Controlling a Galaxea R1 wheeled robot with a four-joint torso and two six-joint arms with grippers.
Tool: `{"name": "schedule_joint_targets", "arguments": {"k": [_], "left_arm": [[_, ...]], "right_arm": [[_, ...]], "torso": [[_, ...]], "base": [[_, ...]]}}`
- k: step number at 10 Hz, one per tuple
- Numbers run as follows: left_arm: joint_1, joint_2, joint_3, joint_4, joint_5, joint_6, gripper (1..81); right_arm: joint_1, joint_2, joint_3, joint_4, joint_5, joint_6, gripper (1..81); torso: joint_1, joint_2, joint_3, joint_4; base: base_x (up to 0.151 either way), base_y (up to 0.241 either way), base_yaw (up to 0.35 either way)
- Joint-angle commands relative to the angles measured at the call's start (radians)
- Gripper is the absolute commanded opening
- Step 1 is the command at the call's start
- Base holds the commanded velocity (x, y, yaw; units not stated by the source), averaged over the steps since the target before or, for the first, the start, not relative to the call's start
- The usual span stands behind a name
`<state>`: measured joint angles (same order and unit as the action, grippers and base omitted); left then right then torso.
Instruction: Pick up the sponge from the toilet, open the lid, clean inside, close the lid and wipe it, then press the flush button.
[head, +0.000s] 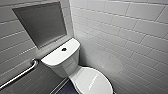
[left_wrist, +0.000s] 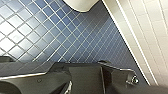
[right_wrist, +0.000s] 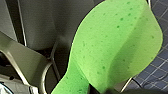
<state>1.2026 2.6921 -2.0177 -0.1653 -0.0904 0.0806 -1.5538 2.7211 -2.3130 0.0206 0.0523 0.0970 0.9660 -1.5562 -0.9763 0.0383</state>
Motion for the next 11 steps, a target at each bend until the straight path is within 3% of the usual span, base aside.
{"name": "schedule_joint_targets", "arguments": {"k": [1,2,4,5,6,7,8,9,11], "left_arm": [[-0.037,-0.018,0.030,-0.006,0.060,0.002,81.1],[-0.045,-0.020,0.030,-0.006,0.061,0.002,81.1],[-0.065,-0.023,0.030,-0.011,0.060,0.002,81.1],[-0.086,-0.023,0.030,-0.016,0.067,0.001,81.1],[-0.108,-0.024,0.031,-0.037,0.072,-0.016,81.1],[-0.131,-0.024,0.034,-0.046,0.077,-0.033,81.1],[-0.157,-0.021,0.036,-0.048,0.101,-0.054,81.1],[-0.183,-0.017,0.033,-0.048,0.121,-0.082,81.1],[-0.240,0.011,0.034,-0.048,0.181,-0.114,81.1]], "right_arm": [[-0.013,-0.021,0.014,-0.013,-0.086,-0.003,1.0],[-0.013,-0.024,0.018,-0.012,-0.086,-0.003,1.0],[-0.015,-0.027,0.020,-0.011,-0.086,-0.003,1.0],[-0.015,-0.027,0.020,-0.011,-0.085,-0.003,1.0],[-0.015,-0.027,0.020,-0.011,-0.085,-0.003,1.0],[-0.016,-0.027,0.018,-0.010,-0.085,-0.003,1.0],[-0.018,-0.025,0.015,-0.005,-0.085,-0.003,1.0],[-0.021,-0.025,0.017,-0.004,-0.085,-0.003,1.0],[-0.033,-0.016,0.017,-0.011,-0.085,-0.003,1.0]], "torso": [[-0.001,0.002,0.000,0.000],[0.011,-0.019,0.000,0.000],[0.021,-0.033,0.000,-0.085],[0.022,-0.037,0.000,-0.099],[0.023,-0.038,0.000,-0.127],[0.023,-0.038,0.000,-0.141],[0.023,-0.038,0.000,-0.105],[0.023,-0.038,0.000,-0.129],[0.023,-0.038,0.000,-0.139]], "base": [[0.000,0.000,0.000],[0.000,0.000,0.000],[0.000,0.000,0.000],[0.000,0.000,0.000],[0.000,0.000,0.000],[0.000,0.000,0.000],[0.000,0.000,0.000],[0.000,0.000,0.000],[0.000,0.000,0.000]]}}
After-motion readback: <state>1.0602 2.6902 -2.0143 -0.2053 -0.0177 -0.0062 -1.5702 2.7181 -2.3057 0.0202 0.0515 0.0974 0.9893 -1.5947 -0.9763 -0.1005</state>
